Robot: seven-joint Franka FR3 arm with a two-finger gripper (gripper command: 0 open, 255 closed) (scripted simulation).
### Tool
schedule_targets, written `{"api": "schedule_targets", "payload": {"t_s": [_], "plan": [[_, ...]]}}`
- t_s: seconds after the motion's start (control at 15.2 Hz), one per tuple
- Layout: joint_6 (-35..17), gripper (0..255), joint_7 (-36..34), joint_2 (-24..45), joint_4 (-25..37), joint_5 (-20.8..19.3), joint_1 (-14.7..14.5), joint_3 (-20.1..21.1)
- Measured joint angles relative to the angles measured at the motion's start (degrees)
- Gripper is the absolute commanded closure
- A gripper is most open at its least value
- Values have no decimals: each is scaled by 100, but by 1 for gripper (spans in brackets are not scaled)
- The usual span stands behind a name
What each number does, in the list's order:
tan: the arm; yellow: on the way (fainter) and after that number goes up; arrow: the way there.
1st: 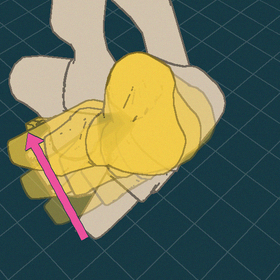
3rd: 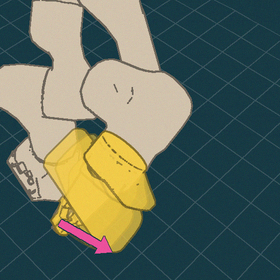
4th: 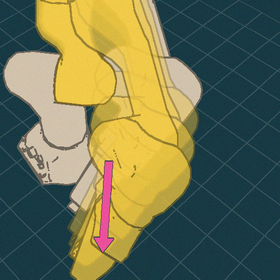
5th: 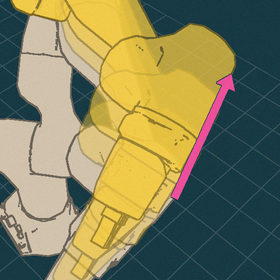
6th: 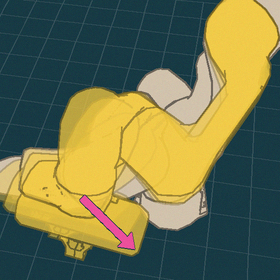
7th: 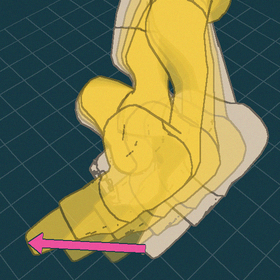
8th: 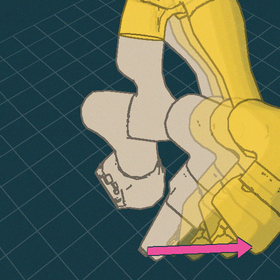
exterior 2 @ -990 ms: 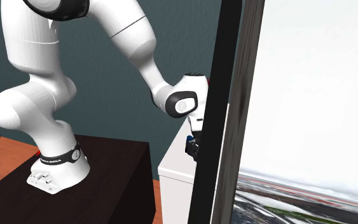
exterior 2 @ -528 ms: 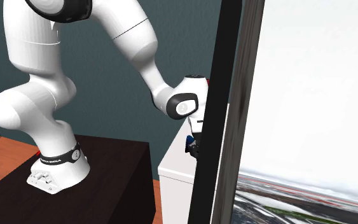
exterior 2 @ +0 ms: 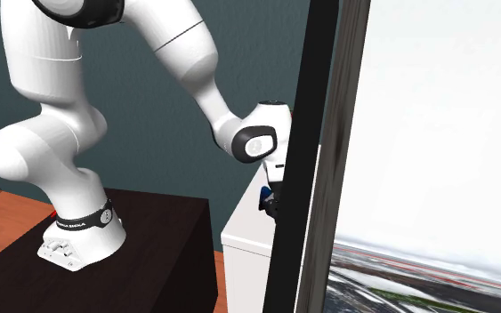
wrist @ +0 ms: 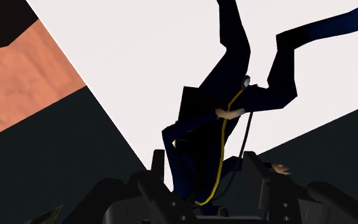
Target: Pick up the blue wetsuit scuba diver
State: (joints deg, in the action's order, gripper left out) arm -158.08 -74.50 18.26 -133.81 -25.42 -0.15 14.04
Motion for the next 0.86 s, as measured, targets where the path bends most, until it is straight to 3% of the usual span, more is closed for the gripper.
{"api": "schedule_targets", "payload": {"t_s": [0.86], "plan": [[778, 255, 731, -894, -33, 890, 307, 445]]}}
